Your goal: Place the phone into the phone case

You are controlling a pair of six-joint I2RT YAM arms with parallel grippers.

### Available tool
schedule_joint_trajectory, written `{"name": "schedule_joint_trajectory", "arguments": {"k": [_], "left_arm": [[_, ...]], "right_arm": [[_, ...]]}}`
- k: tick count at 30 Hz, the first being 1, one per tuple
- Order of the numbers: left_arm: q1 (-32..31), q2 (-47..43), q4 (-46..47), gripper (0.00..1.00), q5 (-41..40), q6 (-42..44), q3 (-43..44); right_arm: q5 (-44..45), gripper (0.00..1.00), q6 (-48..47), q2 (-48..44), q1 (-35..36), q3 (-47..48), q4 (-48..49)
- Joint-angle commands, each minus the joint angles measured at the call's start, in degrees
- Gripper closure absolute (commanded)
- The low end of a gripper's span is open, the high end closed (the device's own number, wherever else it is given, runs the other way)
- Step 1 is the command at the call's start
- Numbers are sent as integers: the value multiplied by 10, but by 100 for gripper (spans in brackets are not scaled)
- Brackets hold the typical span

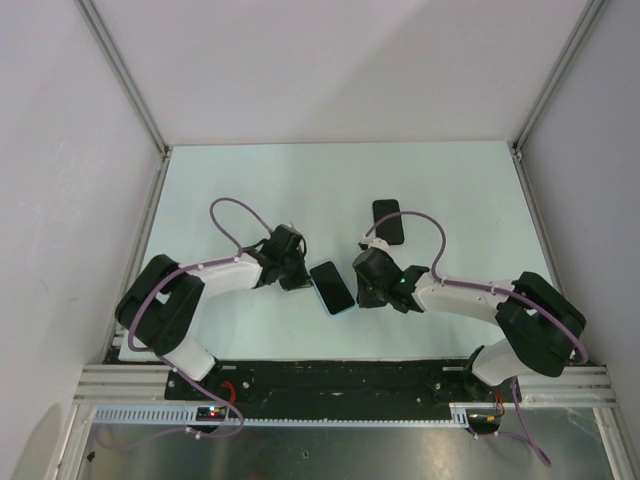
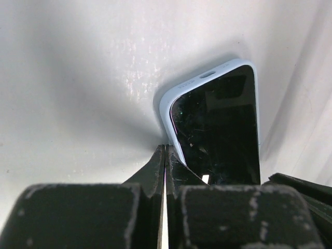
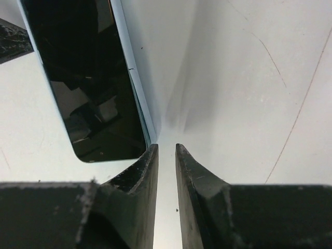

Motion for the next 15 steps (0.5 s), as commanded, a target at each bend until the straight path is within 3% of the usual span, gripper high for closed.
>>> {"name": "schedule_joint_trajectory", "arguments": {"k": [1, 15], "left_arm": [[5, -22, -3, 100, -34, 22, -18], [-56, -64, -1, 100, -20, -11, -43]], "right_arm": [[-5, 74, 16, -45, -6, -2, -3], [-29, 73, 13, 1, 5, 30, 10]]}}
